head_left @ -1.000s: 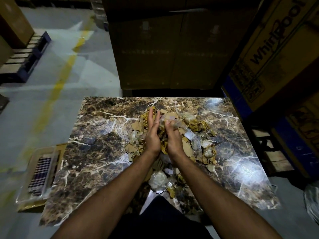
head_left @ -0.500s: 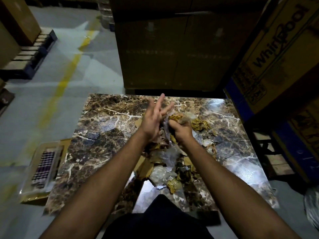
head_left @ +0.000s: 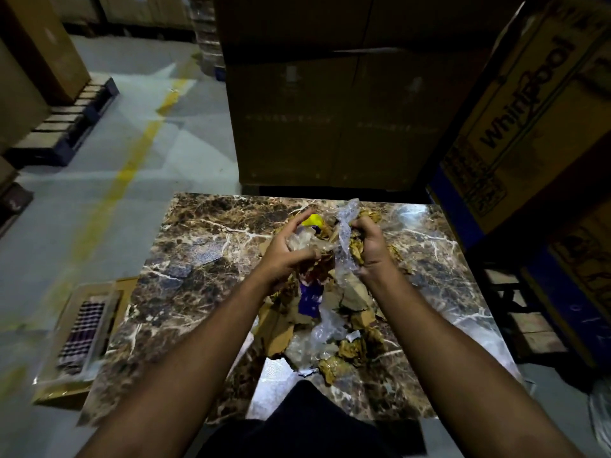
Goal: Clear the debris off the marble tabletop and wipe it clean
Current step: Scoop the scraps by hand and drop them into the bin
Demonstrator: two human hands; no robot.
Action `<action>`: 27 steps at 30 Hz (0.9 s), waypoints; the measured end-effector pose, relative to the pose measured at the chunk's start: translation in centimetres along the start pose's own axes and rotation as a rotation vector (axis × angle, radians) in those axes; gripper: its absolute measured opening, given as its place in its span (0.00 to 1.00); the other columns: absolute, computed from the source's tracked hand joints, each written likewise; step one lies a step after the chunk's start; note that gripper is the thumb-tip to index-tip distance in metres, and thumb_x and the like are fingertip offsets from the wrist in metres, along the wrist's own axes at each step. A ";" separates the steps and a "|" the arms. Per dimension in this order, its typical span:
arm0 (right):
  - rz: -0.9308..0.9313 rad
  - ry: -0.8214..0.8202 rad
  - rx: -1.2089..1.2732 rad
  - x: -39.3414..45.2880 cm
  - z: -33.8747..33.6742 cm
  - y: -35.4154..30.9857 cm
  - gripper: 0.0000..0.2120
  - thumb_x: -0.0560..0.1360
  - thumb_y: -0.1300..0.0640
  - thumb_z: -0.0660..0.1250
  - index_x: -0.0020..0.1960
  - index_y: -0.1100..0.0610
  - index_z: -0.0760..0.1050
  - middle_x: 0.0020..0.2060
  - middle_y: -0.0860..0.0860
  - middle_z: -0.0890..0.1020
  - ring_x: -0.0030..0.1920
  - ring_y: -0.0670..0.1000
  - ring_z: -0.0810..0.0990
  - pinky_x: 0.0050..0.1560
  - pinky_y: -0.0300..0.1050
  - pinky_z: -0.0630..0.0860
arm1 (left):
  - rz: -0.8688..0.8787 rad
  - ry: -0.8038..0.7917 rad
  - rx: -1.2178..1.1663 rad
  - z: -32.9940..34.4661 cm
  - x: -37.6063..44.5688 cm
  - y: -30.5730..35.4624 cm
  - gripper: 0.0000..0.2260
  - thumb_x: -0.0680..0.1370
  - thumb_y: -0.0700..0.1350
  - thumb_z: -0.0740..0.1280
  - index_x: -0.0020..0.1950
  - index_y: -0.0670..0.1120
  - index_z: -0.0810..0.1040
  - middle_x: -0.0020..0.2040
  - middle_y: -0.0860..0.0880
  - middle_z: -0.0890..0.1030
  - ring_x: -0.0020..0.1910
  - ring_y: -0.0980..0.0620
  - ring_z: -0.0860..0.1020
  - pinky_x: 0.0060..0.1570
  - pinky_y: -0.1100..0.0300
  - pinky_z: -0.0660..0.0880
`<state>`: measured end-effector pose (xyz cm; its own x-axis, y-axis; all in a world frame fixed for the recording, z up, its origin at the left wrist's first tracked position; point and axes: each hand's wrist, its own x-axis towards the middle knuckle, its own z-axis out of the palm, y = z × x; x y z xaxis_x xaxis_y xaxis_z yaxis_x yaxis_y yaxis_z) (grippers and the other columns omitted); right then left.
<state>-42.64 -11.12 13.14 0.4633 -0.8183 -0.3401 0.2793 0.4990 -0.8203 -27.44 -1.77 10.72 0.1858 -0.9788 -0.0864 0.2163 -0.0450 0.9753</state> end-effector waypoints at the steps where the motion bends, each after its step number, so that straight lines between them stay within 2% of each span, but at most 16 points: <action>1: -0.013 0.007 -0.007 -0.2 0.1 0.5 0.15 0.78 0.53 0.60 0.42 0.59 0.82 0.35 0.54 0.83 0.36 0.56 0.83 0.41 0.47 0.80 | -0.003 0.071 -0.052 0.3 0.1 -0.4 0.36 0.67 0.37 0.76 0.71 0.61 0.75 0.68 0.41 0.77 0.61 0.37 0.80 0.60 0.43 0.79; 2: -0.031 0.008 -0.022 -0.3 0.3 1.1 0.14 0.75 0.50 0.64 0.45 0.60 0.83 0.38 0.55 0.84 0.39 0.58 0.83 0.45 0.50 0.82 | -0.014 0.141 -0.115 0.6 0.1 -0.6 0.34 0.67 0.38 0.74 0.70 0.59 0.76 0.66 0.40 0.79 0.60 0.37 0.80 0.58 0.44 0.80; 4: -0.028 0.039 -0.035 -0.3 1.1 2.4 0.24 0.71 0.47 0.70 0.58 0.64 0.80 0.50 0.63 0.84 0.50 0.63 0.83 0.58 0.63 0.81 | -0.041 0.277 -0.300 1.7 0.1 -0.8 0.29 0.68 0.41 0.72 0.69 0.53 0.77 0.63 0.40 0.82 0.60 0.39 0.81 0.56 0.46 0.80; 5: -0.043 0.084 -0.041 -0.3 1.5 3.0 0.28 0.70 0.48 0.72 0.65 0.63 0.77 0.55 0.66 0.82 0.54 0.65 0.82 0.61 0.66 0.79 | -0.039 0.328 -0.394 2.3 0.1 -0.8 0.26 0.69 0.42 0.72 0.68 0.51 0.79 0.62 0.41 0.83 0.61 0.39 0.81 0.58 0.45 0.79; 6: -0.082 0.116 -0.048 0.2 1.5 4.0 0.27 0.72 0.50 0.72 0.67 0.60 0.75 0.59 0.68 0.80 0.56 0.65 0.82 0.61 0.66 0.78 | -0.030 0.369 -0.465 2.8 0.2 -0.7 0.22 0.71 0.43 0.72 0.66 0.50 0.80 0.61 0.41 0.83 0.62 0.39 0.80 0.61 0.44 0.78; 8: -0.130 0.199 -0.083 1.6 0.9 6.2 0.22 0.72 0.51 0.72 0.64 0.55 0.77 0.59 0.65 0.82 0.58 0.63 0.82 0.60 0.63 0.79 | -0.012 0.405 -0.550 3.5 0.3 -0.6 0.17 0.75 0.45 0.73 0.64 0.49 0.81 0.62 0.41 0.83 0.64 0.40 0.80 0.62 0.44 0.78; 10: -0.101 0.227 -0.171 0.8 1.5 6.5 0.24 0.70 0.45 0.73 0.61 0.57 0.81 0.55 0.60 0.85 0.58 0.62 0.84 0.60 0.66 0.79 | -0.009 0.375 -0.606 4.0 0.1 -0.4 0.20 0.75 0.47 0.72 0.67 0.47 0.80 0.63 0.40 0.82 0.63 0.40 0.80 0.57 0.47 0.80; 12: -0.123 0.205 -0.306 -0.5 2.3 6.1 0.23 0.70 0.44 0.70 0.57 0.58 0.82 0.50 0.56 0.87 0.51 0.55 0.86 0.55 0.60 0.82 | 0.009 0.330 -0.599 4.3 0.0 -0.3 0.23 0.74 0.48 0.72 0.69 0.44 0.78 0.63 0.39 0.82 0.61 0.40 0.81 0.55 0.48 0.81; 14: -0.109 0.153 -0.383 -2.0 3.3 5.1 0.23 0.69 0.39 0.68 0.52 0.57 0.84 0.48 0.54 0.87 0.50 0.51 0.85 0.53 0.53 0.80 | 0.029 0.344 -0.534 4.6 -0.3 0.2 0.23 0.72 0.47 0.75 0.66 0.43 0.79 0.58 0.39 0.84 0.57 0.42 0.83 0.51 0.51 0.82; 17: -0.144 0.034 -0.345 -3.1 4.1 3.5 0.17 0.80 0.44 0.62 0.52 0.54 0.83 0.47 0.53 0.86 0.50 0.48 0.84 0.52 0.46 0.79 | 0.079 0.323 -0.376 4.2 0.1 0.5 0.23 0.69 0.49 0.80 0.61 0.45 0.79 0.54 0.40 0.85 0.54 0.41 0.84 0.48 0.53 0.81; 19: -0.112 -0.005 -0.218 -3.6 4.3 2.4 0.20 0.85 0.45 0.54 0.55 0.54 0.81 0.46 0.51 0.86 0.48 0.47 0.85 0.48 0.43 0.80 | 0.107 0.303 -0.321 4.0 0.2 0.9 0.23 0.68 0.45 0.81 0.60 0.46 0.79 0.54 0.39 0.85 0.55 0.39 0.84 0.49 0.51 0.81; 21: -0.085 -0.026 -0.123 -3.6 4.7 1.7 0.27 0.83 0.38 0.51 0.55 0.55 0.82 0.46 0.53 0.88 0.51 0.51 0.86 0.49 0.45 0.82 | 0.113 0.317 -0.305 4.0 0.3 1.1 0.21 0.70 0.39 0.78 0.60 0.44 0.79 0.54 0.39 0.85 0.54 0.39 0.84 0.49 0.50 0.81; 23: -0.072 0.022 -0.080 -3.5 5.5 1.5 0.31 0.81 0.34 0.51 0.55 0.56 0.83 0.50 0.55 0.87 0.56 0.55 0.85 0.56 0.51 0.81 | 0.124 0.339 -0.273 4.1 0.5 1.1 0.19 0.71 0.32 0.76 0.59 0.44 0.79 0.52 0.40 0.85 0.52 0.40 0.84 0.48 0.50 0.82; 25: -0.069 0.078 -0.067 -3.1 5.8 1.7 0.31 0.82 0.35 0.53 0.60 0.58 0.82 0.55 0.58 0.86 0.60 0.58 0.83 0.63 0.56 0.79 | 0.135 0.376 -0.234 4.2 0.6 0.9 0.18 0.70 0.31 0.76 0.55 0.47 0.80 0.49 0.41 0.86 0.50 0.40 0.85 0.47 0.49 0.82; 27: -0.065 0.110 -0.070 -2.7 5.7 1.9 0.25 0.85 0.41 0.54 0.59 0.59 0.81 0.51 0.56 0.87 0.57 0.58 0.84 0.61 0.55 0.79 | 0.140 0.408 -0.208 4.1 0.8 0.8 0.16 0.67 0.36 0.78 0.50 0.50 0.82 0.47 0.41 0.86 0.47 0.41 0.85 0.46 0.49 0.81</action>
<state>-38.56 -6.34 15.09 0.3500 -0.8767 -0.3301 0.2449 0.4258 -0.8711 -31.06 -3.44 12.23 0.5791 -0.8122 -0.0704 0.3420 0.1636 0.9254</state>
